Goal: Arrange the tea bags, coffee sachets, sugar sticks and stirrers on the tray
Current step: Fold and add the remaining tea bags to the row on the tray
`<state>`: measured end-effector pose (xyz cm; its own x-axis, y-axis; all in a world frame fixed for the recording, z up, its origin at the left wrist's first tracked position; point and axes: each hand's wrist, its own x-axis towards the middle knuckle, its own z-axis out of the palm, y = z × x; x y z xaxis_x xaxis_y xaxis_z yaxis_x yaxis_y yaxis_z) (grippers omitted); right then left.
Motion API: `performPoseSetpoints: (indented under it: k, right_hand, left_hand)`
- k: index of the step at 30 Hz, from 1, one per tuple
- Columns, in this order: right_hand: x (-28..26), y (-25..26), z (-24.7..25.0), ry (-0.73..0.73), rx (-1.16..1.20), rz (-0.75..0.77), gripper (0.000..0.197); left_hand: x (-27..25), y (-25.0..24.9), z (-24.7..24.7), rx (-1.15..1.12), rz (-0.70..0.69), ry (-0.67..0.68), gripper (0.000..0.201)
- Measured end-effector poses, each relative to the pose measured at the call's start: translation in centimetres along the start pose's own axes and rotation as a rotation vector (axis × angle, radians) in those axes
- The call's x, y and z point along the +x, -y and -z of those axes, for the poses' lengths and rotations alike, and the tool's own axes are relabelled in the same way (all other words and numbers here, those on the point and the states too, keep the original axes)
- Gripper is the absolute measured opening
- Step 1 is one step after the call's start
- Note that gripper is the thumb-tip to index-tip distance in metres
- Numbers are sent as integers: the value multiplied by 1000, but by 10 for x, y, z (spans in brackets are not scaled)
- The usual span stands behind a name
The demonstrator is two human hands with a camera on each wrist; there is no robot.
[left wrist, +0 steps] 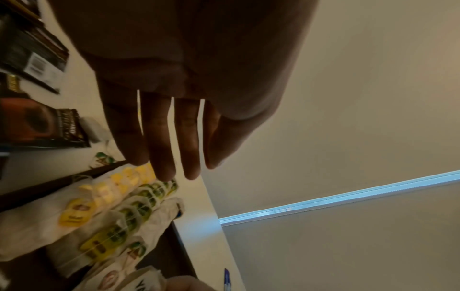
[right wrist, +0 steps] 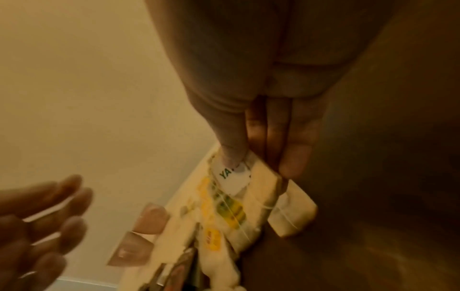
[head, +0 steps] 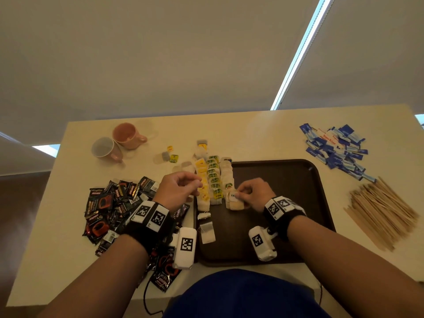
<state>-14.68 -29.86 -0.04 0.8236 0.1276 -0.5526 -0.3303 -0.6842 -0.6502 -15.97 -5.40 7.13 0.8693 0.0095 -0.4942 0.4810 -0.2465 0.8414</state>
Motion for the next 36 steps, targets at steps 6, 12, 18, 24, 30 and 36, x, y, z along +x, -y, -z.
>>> performPoseSetpoints:
  k: [6,12,18,24,30,36]
  right_hand:
    - [10,-13,-31,-30,-101,-110,12]
    - [22,-18,-39,-149,-63,-170,4]
    - [26,-18,-43,-217,-83,-212,13]
    - [29,-16,-46,-143,-53,-239,12]
    - [26,-15,-43,-129,-57,-220,17]
    - [15,-15,-29,-159,-144,-198,23]
  left_hand:
    - [2,9,-4,89,38,39,6]
    - [2,12,-6,84,51,61,10]
    - [8,23,-6,156,63,72,9]
    - [17,36,-9,298,155,121,5]
    - [22,49,-11,440,179,164,11]
    - [22,49,-21,868,154,306,45]
